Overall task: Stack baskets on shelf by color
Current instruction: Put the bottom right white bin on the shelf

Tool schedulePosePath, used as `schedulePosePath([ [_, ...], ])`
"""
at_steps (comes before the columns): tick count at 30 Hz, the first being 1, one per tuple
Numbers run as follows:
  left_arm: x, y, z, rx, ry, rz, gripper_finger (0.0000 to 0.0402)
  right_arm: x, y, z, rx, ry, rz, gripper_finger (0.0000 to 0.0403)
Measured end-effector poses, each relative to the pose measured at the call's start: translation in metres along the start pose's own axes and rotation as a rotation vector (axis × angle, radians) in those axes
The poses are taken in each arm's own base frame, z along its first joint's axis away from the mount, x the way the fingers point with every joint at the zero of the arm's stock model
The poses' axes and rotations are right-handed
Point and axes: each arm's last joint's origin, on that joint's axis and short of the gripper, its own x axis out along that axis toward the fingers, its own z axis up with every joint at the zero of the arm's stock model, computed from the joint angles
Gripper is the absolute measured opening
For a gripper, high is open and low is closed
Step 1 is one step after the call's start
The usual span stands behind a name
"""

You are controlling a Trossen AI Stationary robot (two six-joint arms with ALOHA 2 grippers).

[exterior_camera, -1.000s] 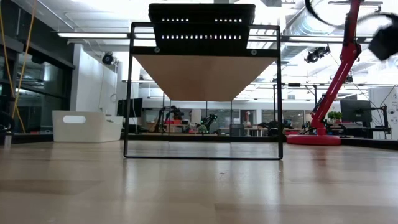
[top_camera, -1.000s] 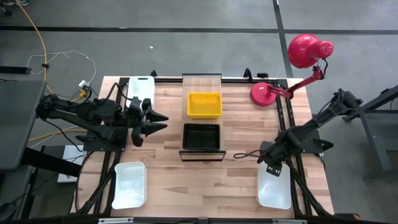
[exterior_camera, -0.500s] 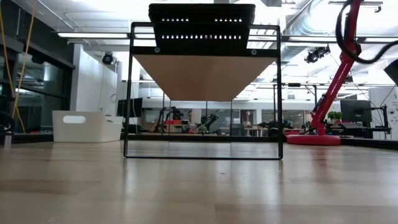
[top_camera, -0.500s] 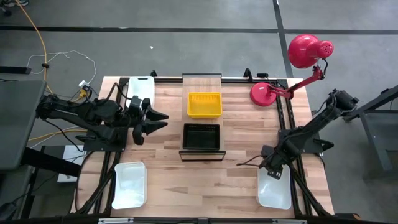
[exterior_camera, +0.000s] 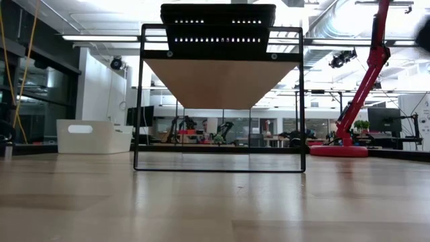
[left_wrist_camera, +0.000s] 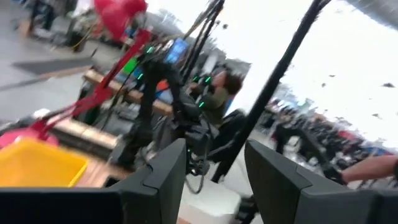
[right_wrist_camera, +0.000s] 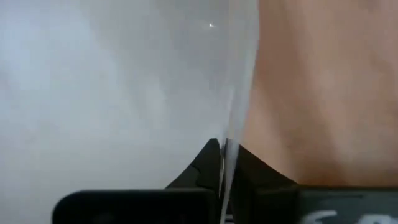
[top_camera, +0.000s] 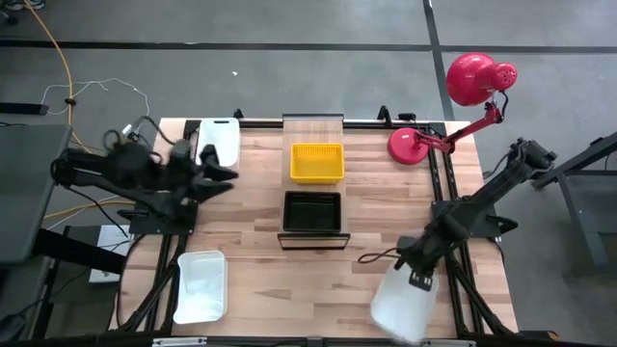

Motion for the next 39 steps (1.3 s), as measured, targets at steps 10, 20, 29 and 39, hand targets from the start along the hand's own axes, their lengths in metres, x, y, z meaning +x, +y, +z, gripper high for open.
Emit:
schedulePosePath([
  [10,-0.044,-0.002,0.022,0.045,-0.145,-0.063,0.0154,-0.175,0.077,0.054,0.035,-0.781,0.444,0.0000],
  [20,-0.035,0.001,0.016,0.098,-0.110,0.010,0.0154,-0.280,0.037,0.176,0.402,-1.277,-0.037,0.0000],
  [29,-0.028,0.001,0.013,0.100,-0.092,0.026,0.0154,-0.280,-0.033,0.243,0.665,-1.051,-0.333,0.0000],
  [39,-0.029,0.001,0.014,0.101,-0.101,0.038,0.0154,-0.278,-0.086,0.259,0.827,-0.917,-0.376,0.0000],
])
